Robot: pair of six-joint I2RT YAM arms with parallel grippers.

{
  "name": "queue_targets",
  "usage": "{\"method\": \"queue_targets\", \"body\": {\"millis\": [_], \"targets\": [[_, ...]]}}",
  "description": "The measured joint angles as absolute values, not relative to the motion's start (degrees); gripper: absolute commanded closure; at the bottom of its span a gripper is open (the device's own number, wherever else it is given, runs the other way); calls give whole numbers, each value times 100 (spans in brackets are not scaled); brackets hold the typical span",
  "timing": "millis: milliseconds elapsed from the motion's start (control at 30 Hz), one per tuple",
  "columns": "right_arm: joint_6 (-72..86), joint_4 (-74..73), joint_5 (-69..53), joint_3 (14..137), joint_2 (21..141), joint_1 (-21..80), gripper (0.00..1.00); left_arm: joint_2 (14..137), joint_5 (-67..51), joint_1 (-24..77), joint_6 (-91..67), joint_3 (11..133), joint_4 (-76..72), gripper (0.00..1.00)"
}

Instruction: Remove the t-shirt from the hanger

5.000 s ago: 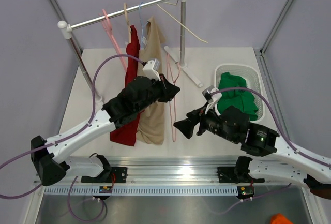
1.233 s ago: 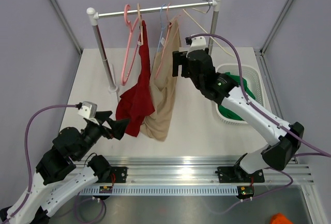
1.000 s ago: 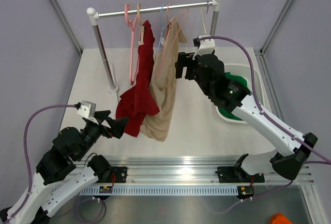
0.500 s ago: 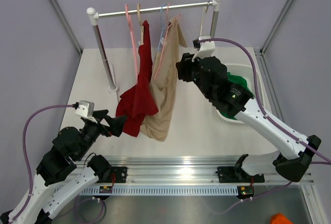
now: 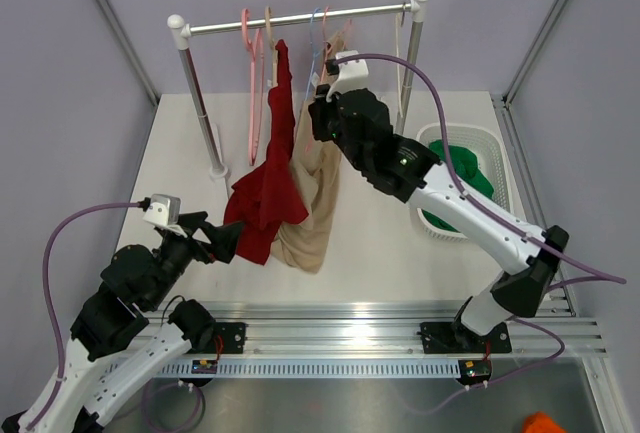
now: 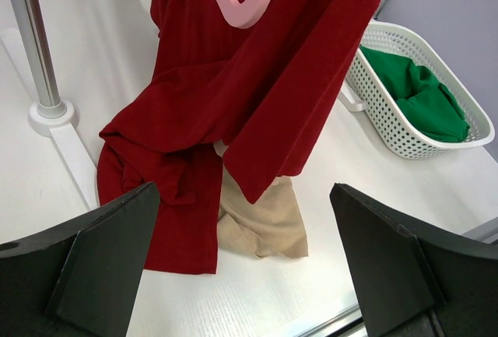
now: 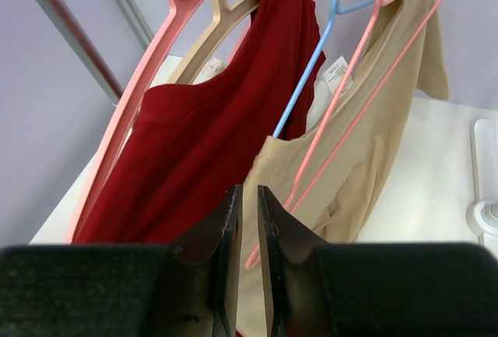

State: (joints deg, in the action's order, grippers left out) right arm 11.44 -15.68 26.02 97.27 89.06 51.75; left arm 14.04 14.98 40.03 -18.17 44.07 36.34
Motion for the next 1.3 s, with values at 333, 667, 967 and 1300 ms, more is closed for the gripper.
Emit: {"method": "queue_targets", "body": {"millis": [333, 667, 967, 1300], "targets": [[1022, -1619, 2985, 10503, 9843, 5221, 48, 1398, 1446, 3972, -1817, 4407, 3634, 1], [1017, -1667, 3277, 10993, 10335, 5260, 47, 1398, 1389, 3951, -1817, 4407, 3634, 1], [1041, -1846, 3658, 11034, 10597, 5262, 48, 1398, 1367, 3931, -1817, 4407, 3634, 1], [1186, -1984, 3992, 10772, 10600, 5262, 42, 1398, 1321, 3894, -1817, 4407, 3634, 1]]}}
